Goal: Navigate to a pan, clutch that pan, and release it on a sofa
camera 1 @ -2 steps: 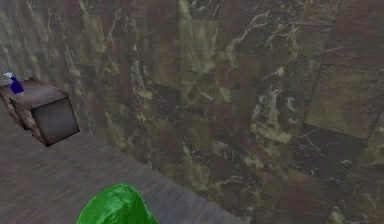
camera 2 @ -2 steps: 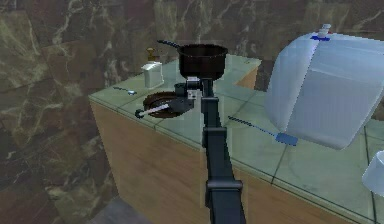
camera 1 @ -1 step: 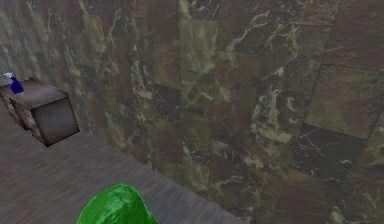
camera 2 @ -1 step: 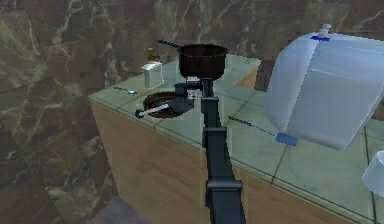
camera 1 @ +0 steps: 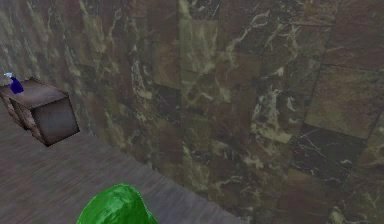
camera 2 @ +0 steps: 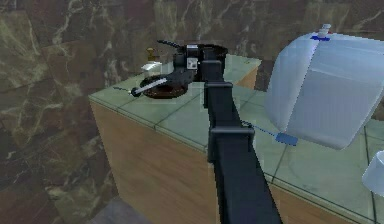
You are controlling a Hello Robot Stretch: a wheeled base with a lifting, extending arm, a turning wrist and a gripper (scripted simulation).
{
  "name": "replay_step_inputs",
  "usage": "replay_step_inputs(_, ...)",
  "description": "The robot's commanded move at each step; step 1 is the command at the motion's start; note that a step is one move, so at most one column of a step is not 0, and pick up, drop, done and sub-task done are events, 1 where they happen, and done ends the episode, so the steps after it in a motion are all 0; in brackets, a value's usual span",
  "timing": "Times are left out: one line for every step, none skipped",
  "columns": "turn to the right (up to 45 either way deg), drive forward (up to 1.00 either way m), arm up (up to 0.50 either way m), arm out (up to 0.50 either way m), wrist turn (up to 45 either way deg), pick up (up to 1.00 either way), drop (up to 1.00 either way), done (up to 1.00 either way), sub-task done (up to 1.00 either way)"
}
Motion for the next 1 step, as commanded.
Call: replay_step_inputs(0.0,0.0,0.02,0.0,0.0,0.0,0.0,0.0,0.0)
